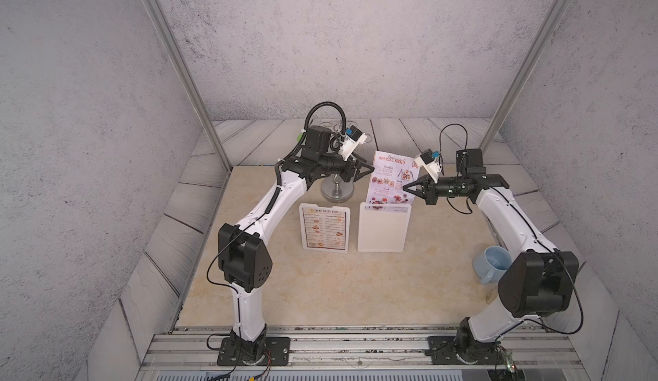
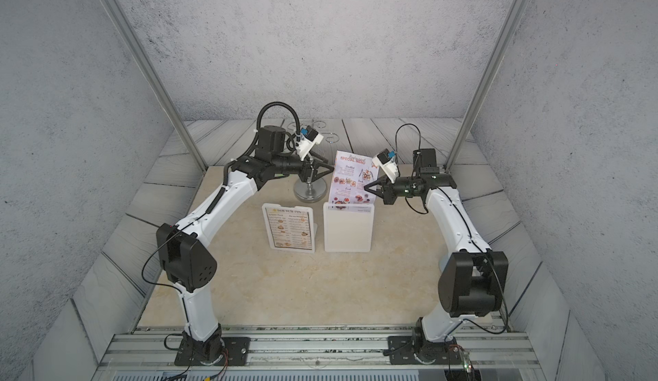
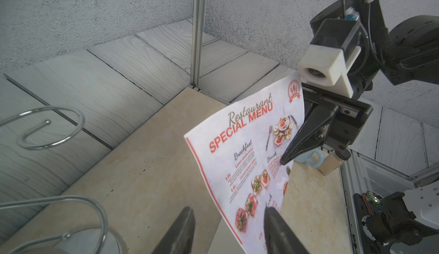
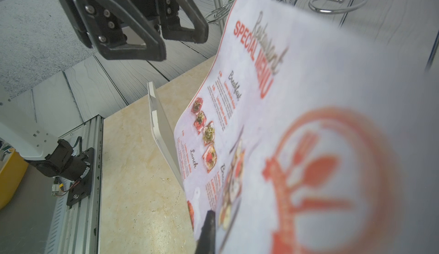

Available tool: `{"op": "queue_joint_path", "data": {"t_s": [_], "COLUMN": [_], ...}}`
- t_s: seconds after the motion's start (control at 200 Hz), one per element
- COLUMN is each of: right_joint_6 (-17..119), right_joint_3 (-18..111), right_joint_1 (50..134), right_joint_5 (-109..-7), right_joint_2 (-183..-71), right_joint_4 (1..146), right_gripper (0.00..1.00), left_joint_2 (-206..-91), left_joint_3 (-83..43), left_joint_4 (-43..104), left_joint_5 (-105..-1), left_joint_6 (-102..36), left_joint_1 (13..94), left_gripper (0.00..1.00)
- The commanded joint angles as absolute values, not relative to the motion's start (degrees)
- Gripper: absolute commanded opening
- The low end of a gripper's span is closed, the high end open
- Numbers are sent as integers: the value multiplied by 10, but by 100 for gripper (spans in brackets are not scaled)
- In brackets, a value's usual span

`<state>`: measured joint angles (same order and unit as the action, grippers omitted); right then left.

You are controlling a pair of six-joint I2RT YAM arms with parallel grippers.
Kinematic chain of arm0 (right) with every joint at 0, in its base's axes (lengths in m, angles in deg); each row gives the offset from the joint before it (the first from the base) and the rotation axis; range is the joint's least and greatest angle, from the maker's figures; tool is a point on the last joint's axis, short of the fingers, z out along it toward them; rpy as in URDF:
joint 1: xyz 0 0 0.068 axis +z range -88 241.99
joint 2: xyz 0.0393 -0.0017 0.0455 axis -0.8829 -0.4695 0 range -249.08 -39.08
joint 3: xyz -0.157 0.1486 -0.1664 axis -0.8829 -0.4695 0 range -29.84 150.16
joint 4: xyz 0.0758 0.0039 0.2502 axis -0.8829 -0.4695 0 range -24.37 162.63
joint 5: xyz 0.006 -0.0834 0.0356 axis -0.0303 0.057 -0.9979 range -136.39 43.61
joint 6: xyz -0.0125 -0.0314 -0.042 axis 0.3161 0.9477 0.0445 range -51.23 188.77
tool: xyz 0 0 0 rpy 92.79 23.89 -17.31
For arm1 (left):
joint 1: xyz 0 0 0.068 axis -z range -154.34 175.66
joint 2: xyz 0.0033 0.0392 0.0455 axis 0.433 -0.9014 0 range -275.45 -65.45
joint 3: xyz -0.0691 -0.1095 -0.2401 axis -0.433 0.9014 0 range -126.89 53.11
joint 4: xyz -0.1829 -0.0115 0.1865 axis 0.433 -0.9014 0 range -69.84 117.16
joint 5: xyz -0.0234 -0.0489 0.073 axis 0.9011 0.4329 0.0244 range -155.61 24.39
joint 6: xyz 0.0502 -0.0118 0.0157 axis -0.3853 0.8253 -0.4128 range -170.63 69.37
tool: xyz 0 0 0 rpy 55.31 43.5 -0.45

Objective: Insert the menus into the narrow rack
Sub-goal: Insert the menu into the narrow rack.

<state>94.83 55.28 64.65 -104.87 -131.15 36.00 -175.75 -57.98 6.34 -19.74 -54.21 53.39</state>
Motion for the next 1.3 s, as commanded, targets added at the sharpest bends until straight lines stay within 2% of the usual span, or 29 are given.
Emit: {"op": "queue_joint_path", "data": {"t_s": [0.0,0.701,1.296], "right_joint_6": [961,975,975], "right_joint_3": [547,544,538], "right_joint_1": [648,651,651], "right_joint_5": [-1066,-1070,-1057], "right_joint_2": [-1321,-1323,-1318], "right_joint_4": [357,353,354], "right_gripper": [0,0,0], "left_joint_2": [-1773,-1835,-1829], "left_joint_3": [-603,-675,-666], "left_joint_4": [63,63,77], "left_joint_5": [-187,-144,-128], "left_joint_6": [-539,-512,-502], "left_joint_1": [537,543,543], "left_gripper": [51,49,13]}}
